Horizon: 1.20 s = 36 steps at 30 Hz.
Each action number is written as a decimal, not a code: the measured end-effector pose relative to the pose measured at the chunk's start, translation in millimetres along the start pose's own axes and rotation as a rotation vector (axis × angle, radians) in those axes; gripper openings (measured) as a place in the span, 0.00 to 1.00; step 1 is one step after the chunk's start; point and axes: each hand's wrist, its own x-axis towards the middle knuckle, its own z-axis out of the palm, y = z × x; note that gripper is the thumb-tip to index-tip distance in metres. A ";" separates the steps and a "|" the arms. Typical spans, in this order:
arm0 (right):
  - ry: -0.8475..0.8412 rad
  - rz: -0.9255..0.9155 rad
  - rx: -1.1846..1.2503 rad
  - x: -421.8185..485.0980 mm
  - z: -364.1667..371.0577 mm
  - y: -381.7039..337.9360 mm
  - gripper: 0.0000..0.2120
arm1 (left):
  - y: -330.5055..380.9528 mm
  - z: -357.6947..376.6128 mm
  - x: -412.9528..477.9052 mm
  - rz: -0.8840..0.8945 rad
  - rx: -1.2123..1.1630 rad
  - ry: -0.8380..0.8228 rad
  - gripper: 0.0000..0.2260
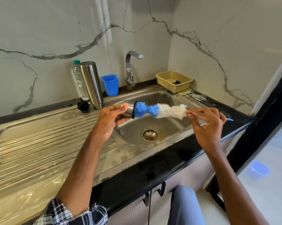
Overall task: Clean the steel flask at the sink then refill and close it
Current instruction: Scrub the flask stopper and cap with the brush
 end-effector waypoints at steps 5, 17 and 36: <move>0.011 -0.071 -0.050 1.0 -3.5 -1.4 0.08 | -2.3 -0.6 0.9 -0.003 0.009 -0.006 0.07; 0.010 -0.047 -0.047 -0.2 -8.2 0.9 0.08 | -6.9 2.1 0.7 -0.011 0.016 -0.017 0.08; 0.005 0.011 0.003 3.9 -7.2 -7.5 0.12 | -6.0 -0.6 1.1 0.007 -0.019 0.011 0.07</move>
